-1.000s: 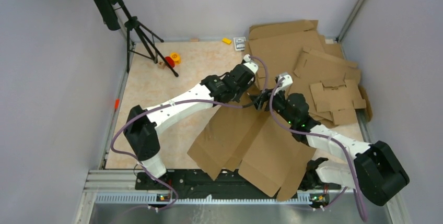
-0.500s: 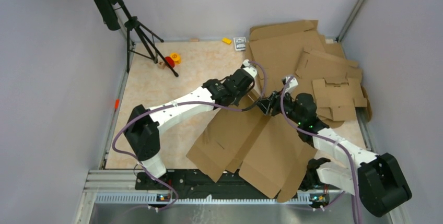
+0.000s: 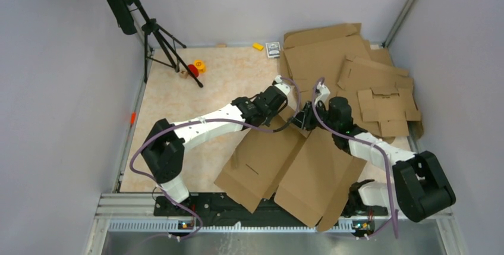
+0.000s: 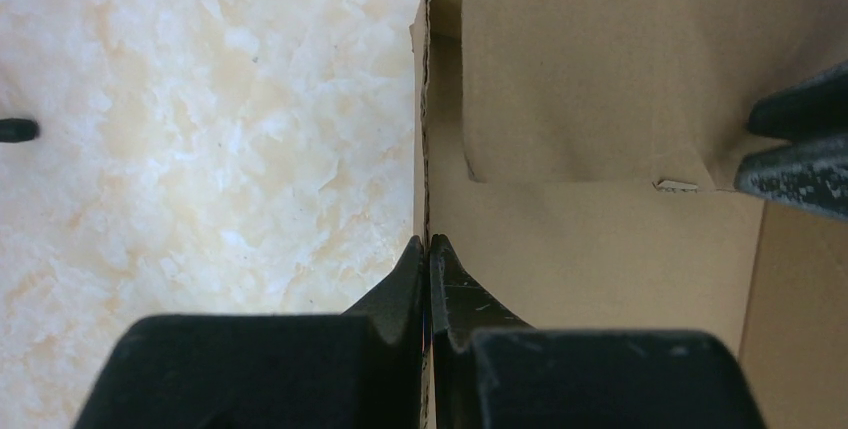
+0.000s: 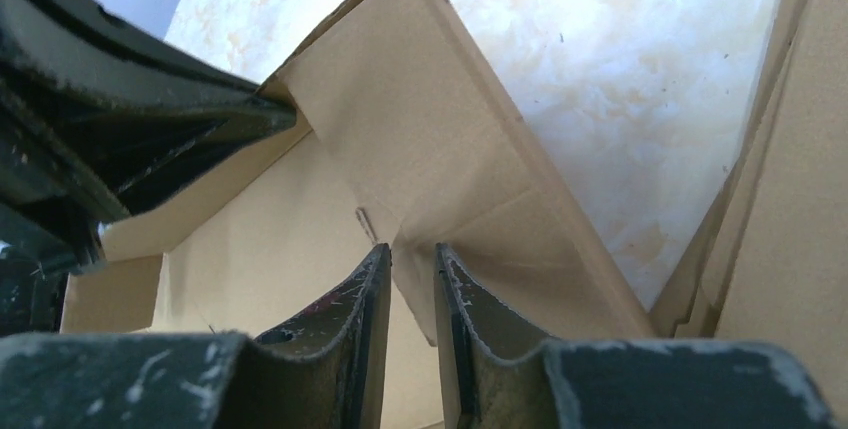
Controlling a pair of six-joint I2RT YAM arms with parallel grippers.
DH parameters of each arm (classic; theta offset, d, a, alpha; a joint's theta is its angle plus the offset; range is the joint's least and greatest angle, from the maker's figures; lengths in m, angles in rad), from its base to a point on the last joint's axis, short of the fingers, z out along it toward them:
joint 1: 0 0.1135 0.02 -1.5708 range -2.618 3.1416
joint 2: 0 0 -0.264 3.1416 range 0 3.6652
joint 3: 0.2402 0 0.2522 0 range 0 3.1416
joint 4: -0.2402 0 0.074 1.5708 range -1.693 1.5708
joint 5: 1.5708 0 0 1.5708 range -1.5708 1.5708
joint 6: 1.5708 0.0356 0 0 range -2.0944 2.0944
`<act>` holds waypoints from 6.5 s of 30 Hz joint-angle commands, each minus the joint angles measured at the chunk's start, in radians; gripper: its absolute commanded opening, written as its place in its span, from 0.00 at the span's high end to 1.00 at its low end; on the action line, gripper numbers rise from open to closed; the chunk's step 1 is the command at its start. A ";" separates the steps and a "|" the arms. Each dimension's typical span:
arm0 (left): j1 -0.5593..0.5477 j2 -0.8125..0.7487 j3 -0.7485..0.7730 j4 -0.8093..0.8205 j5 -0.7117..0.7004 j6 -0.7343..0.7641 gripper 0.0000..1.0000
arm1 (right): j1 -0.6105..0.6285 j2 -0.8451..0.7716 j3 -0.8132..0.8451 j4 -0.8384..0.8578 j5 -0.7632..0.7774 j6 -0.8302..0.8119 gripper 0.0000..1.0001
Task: Fold the paper box
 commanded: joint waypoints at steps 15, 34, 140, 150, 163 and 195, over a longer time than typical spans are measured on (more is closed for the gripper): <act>0.007 0.021 -0.043 0.146 0.075 -0.039 1.00 | -0.009 0.188 0.291 -0.354 0.087 -0.162 0.83; 0.036 0.041 -0.073 0.171 0.105 -0.052 1.00 | 0.129 0.264 0.429 -0.514 0.426 -0.235 0.91; 0.153 -0.064 -0.326 0.440 0.354 -0.011 0.96 | 0.323 0.539 0.625 -0.884 0.830 -0.533 0.70; 0.153 -0.061 -0.327 0.440 0.352 -0.013 0.95 | 0.350 0.548 0.639 -0.914 0.867 -0.512 0.51; 0.153 -0.066 -0.330 0.442 0.357 -0.016 0.95 | 0.351 0.543 0.621 -0.986 0.887 -0.497 0.48; 0.153 -0.067 -0.329 0.434 0.342 -0.020 0.95 | 0.271 0.496 0.599 -1.001 0.729 -0.388 0.82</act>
